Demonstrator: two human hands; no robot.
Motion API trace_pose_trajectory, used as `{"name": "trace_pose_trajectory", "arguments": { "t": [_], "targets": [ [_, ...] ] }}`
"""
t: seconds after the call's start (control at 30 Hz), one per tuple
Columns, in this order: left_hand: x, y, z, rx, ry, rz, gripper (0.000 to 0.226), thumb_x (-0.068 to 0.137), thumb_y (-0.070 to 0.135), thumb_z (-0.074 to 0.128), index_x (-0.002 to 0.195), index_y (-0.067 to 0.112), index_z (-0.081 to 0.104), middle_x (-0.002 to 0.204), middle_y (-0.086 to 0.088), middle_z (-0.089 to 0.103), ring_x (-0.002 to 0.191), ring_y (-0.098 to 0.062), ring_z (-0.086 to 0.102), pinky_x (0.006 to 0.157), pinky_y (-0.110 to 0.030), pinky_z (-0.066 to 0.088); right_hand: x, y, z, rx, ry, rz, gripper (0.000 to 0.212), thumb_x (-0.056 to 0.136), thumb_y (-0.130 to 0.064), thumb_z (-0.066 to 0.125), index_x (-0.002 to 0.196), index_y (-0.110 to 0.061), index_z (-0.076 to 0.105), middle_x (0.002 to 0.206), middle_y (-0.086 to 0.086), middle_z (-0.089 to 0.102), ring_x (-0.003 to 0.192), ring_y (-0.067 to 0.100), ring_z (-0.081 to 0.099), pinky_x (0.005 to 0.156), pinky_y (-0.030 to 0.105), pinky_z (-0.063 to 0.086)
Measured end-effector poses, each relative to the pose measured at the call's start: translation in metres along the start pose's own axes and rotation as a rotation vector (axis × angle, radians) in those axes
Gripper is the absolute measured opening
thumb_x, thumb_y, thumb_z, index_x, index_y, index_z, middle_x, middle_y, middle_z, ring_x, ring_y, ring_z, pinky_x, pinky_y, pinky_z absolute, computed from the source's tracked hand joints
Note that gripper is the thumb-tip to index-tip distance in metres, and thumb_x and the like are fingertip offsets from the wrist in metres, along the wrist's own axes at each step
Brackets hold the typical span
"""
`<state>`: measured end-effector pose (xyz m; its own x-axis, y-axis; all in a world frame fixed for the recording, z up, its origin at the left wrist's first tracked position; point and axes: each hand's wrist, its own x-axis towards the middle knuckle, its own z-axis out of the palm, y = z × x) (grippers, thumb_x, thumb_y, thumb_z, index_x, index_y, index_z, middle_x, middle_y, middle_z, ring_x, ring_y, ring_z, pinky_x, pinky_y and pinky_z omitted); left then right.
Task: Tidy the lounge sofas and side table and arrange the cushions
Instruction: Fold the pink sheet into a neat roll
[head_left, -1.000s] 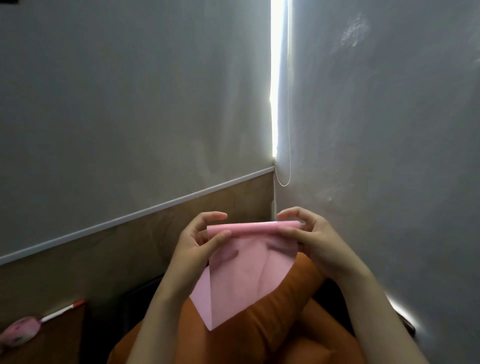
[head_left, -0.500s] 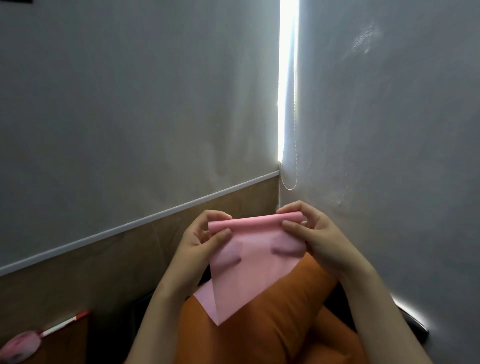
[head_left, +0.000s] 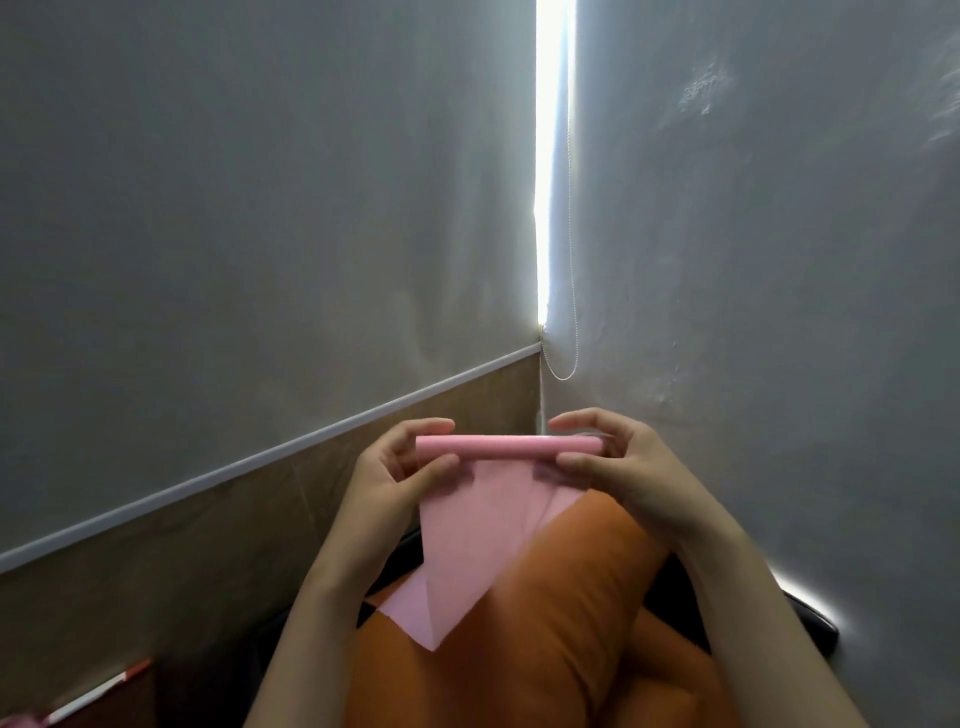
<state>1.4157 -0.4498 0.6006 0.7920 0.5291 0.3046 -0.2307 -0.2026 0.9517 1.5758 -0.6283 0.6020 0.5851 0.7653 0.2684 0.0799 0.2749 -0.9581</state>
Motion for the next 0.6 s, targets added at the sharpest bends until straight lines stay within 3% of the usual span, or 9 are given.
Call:
{"name": "trace_pose_trajectory", "arguments": {
  "t": [0.17,0.23,0.3,0.4,0.5,0.6],
  "targets": [
    [0.004,-0.001,-0.003,-0.073,-0.049,0.018,0.025,0.078,0.022,0.067,0.102,0.015,0.066,0.098,-0.01,0.071,0.093,-0.028,0.069,0.074,-0.034,0.058,-0.001,-0.002,0.001,-0.103,0.033,-0.053,0.027,0.068,-0.019,0.079,0.095,-0.019,0.074,0.097,0.013,0.071,0.103,0.035,0.066,0.09,0.038,0.056],
    [0.003,0.0,-0.004,-0.103,-0.067,-0.003,0.023,0.08,0.025,0.065,0.101,0.018,0.063,0.098,-0.007,0.071,0.093,-0.028,0.069,0.073,-0.037,0.058,0.0,-0.002,0.004,-0.093,0.008,-0.081,0.033,0.068,-0.031,0.084,0.097,-0.021,0.074,0.103,0.019,0.069,0.104,0.036,0.066,0.093,0.042,0.054],
    [0.002,-0.002,-0.004,-0.122,-0.084,-0.012,0.017,0.085,0.024,0.062,0.101,0.019,0.062,0.098,-0.005,0.07,0.092,-0.026,0.069,0.074,-0.039,0.057,-0.001,-0.002,0.007,-0.052,-0.005,-0.09,0.031,0.069,-0.03,0.082,0.096,-0.018,0.072,0.1,0.019,0.069,0.099,0.032,0.069,0.086,0.037,0.057],
    [-0.001,-0.003,-0.004,-0.147,-0.093,-0.004,0.012,0.09,0.018,0.06,0.102,0.017,0.06,0.094,-0.003,0.068,0.085,-0.022,0.066,0.069,-0.035,0.055,-0.002,-0.001,0.012,-0.043,0.017,-0.084,0.019,0.075,-0.024,0.073,0.092,-0.016,0.07,0.081,0.004,0.068,0.08,0.017,0.067,0.066,0.025,0.056],
    [-0.002,-0.004,-0.005,-0.154,-0.11,-0.009,0.014,0.093,0.014,0.059,0.106,0.012,0.056,0.093,-0.004,0.066,0.082,-0.023,0.066,0.064,-0.038,0.056,-0.002,0.003,0.012,-0.087,0.01,-0.081,0.044,0.066,-0.051,0.082,0.096,-0.021,0.07,0.081,0.002,0.066,0.075,0.016,0.064,0.061,0.031,0.057],
    [-0.003,-0.005,-0.005,-0.152,-0.108,-0.017,0.017,0.092,0.014,0.06,0.108,0.011,0.055,0.094,-0.007,0.066,0.079,-0.024,0.067,0.058,-0.034,0.057,-0.003,0.003,0.01,-0.052,-0.001,-0.063,0.044,0.063,-0.046,0.084,0.097,-0.02,0.071,0.082,0.005,0.067,0.075,0.019,0.065,0.06,0.031,0.057]
  ]
}}
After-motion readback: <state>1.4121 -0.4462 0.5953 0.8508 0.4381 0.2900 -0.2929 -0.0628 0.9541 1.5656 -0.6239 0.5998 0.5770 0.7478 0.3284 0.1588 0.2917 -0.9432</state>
